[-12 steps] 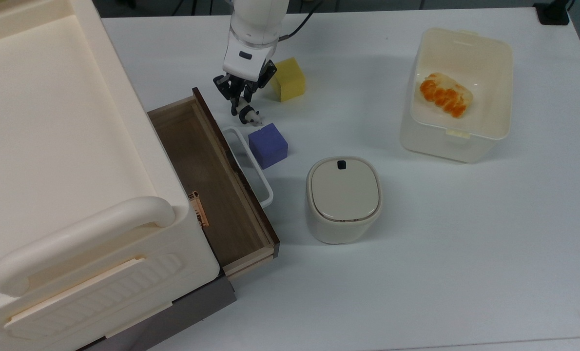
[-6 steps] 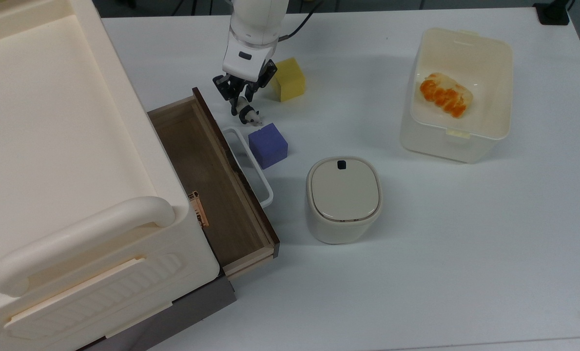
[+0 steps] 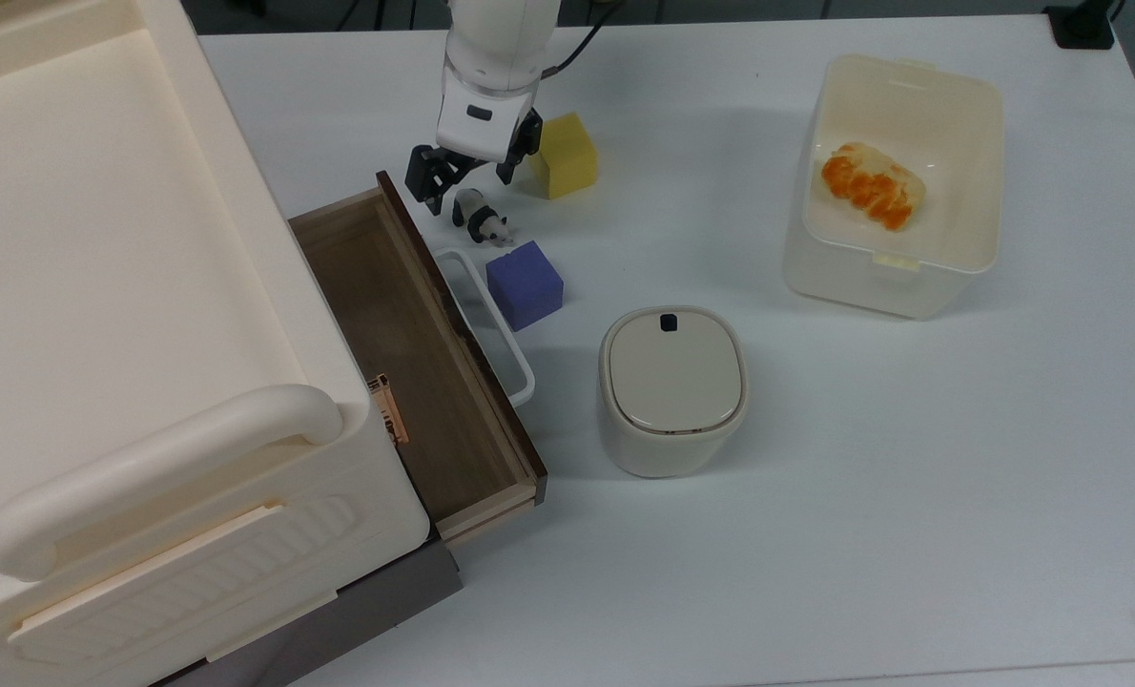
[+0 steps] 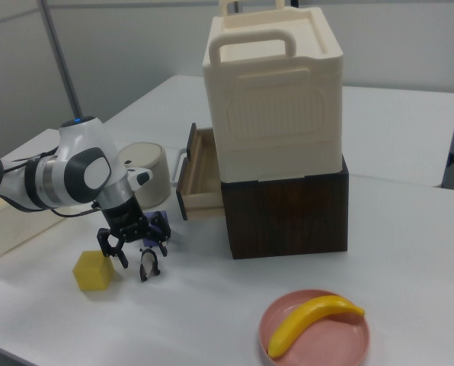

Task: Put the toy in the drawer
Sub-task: 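Close the gripper on the black-and-white panda toy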

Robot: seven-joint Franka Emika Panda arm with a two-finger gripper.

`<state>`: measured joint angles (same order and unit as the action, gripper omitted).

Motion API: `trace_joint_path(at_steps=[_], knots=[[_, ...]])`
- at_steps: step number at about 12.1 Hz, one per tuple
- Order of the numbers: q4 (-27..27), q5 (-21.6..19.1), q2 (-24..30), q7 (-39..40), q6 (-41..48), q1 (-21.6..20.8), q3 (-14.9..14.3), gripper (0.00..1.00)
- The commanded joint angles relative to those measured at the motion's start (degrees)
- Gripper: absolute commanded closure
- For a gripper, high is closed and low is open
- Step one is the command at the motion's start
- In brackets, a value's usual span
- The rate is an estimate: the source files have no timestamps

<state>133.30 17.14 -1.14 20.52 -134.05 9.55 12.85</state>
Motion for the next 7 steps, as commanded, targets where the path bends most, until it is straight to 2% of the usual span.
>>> trace_joint_path(at_steps=[1,4,5,7], knots=[[-0.14,-0.61,-1.5,3.65,-1.48,0.11,-0.37,0.0],[-1.28,-0.26,-3.6,3.48,-1.57,0.11,-0.37,0.0],[-1.55,-0.26,-3.7,3.56,-1.57,0.11,-0.37,0.18],[-2.07,-0.26,-3.78,3.83,-1.48,0.03,-0.28,0.74]])
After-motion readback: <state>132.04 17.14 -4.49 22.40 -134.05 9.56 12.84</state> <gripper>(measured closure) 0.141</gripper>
